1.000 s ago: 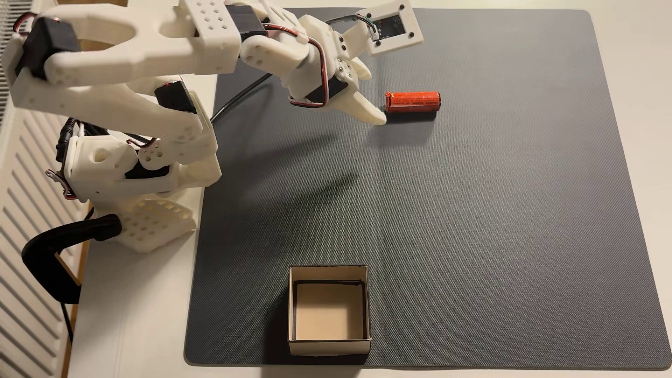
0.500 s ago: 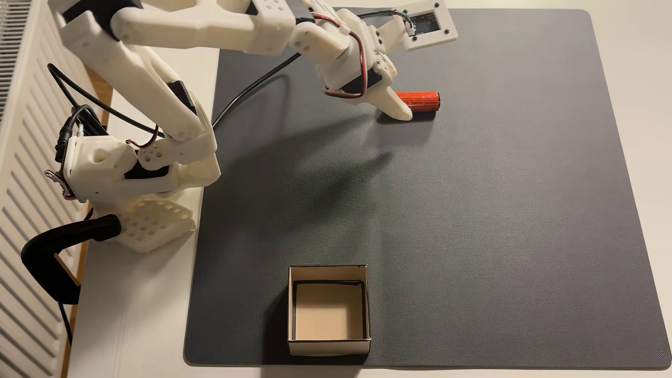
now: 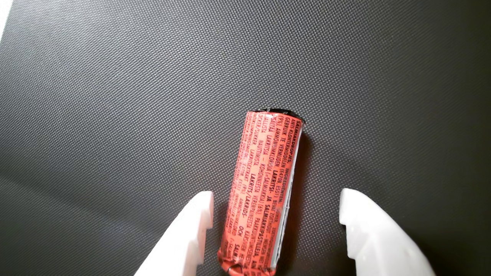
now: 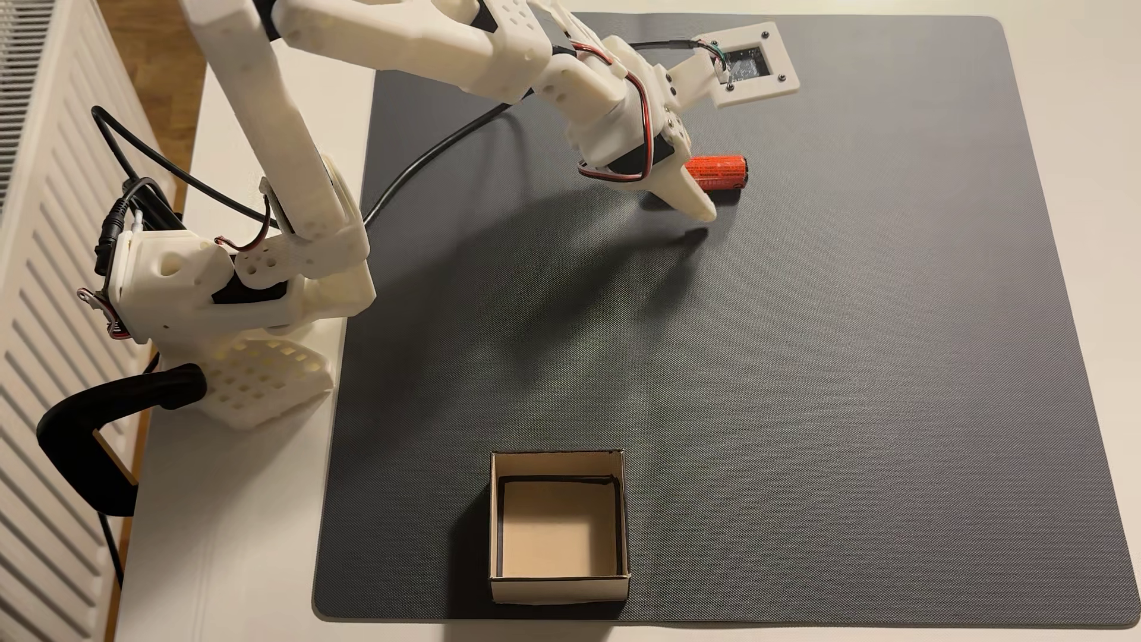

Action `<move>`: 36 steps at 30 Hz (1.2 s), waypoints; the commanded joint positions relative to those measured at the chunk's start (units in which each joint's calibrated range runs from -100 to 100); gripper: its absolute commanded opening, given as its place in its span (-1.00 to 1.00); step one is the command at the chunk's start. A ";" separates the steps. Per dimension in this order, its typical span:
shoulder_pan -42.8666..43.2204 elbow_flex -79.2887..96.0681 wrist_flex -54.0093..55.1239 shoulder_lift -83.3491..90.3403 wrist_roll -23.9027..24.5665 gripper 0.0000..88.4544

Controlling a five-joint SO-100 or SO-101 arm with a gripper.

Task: Pick the red object and place it in the box

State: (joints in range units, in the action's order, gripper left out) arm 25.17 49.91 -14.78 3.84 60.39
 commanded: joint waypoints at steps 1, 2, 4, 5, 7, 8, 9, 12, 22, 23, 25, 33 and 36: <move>0.37 -2.24 0.88 -0.69 -0.16 -0.42; 0.37 -2.24 0.88 -1.03 -0.11 -0.42; 0.37 -2.24 0.97 -1.71 -0.05 -0.43; 0.37 -2.24 1.76 -2.05 0.00 -0.43; 0.74 -1.97 3.68 -2.56 0.05 -0.42; 0.89 -1.97 4.21 -2.82 0.05 -0.42; 0.97 -2.15 4.38 -2.90 0.05 -0.42; 1.11 -2.24 4.38 -3.67 0.05 -0.44; 1.11 -2.24 4.38 -6.56 -0.05 -0.44; 1.11 -2.24 4.38 -6.90 -0.16 -0.45; 1.11 -2.15 3.94 -7.24 -0.32 -0.52; 0.74 -2.06 4.12 -7.41 -0.37 -0.78; 0.74 -1.97 4.12 -7.49 -0.42 -0.82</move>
State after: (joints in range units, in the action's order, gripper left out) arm 25.76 47.63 -10.17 -3.75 60.06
